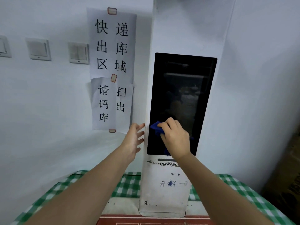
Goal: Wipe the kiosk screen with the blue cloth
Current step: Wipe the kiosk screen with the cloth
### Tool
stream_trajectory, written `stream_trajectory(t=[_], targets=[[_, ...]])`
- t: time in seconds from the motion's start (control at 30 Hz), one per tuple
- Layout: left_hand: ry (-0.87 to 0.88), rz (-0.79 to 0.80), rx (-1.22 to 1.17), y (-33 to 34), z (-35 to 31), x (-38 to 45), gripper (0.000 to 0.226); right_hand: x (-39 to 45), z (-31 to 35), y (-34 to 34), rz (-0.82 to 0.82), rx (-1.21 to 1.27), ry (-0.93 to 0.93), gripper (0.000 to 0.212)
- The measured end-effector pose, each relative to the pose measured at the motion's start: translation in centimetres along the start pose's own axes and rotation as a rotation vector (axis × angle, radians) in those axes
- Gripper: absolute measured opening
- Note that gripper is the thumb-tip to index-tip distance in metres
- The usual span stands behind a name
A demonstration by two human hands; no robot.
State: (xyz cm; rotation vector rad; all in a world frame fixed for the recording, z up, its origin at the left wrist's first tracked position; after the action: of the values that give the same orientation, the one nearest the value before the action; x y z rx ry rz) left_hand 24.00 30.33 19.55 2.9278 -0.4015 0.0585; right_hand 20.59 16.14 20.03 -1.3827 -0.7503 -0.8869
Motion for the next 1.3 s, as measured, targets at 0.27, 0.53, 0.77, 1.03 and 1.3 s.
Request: stream_trajectory(t=[0.27, 0.53, 0.77, 1.03, 1.3], targets=[[-0.044, -0.003, 0.006, -0.9, 1.1, 0.2, 0.049, -1.9, 0.6, 1.8, 0.121, -0.117, -0.227, 0.045], [-0.038, -0.002, -0.005, -0.5, 1.0, 0.1, 0.050, -0.2, 0.9, 0.6, 0.013, -0.028, -0.056, 0.028], [-0.028, -0.017, 0.008, -0.4, 1.0, 0.0, 0.051, -2.7, -0.3, 2.0, 0.145, -0.129, -0.256, 0.039], [-0.028, -0.022, 0.002, -0.2, 1.0, -0.2, 0.052, -1.3, 0.6, 0.6, 0.032, -0.030, -0.024, 0.031], [-0.006, -0.047, -0.010, 0.3, 1.1, -0.6, 0.052, -2.5, -3.2, 0.3, 0.098, -0.091, -0.112, 0.025]])
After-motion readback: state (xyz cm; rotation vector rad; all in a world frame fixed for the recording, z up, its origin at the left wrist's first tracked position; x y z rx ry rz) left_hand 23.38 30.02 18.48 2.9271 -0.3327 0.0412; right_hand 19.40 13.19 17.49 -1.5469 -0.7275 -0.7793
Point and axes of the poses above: each hand's wrist, its own x-axis towards the middle knuckle, its own y-axis out of the palm, z = x × y, the point moved 2 cm from there along x, towards the middle knuckle, and after that the axes turned 12 degrees about y, right-handed, at the moved point
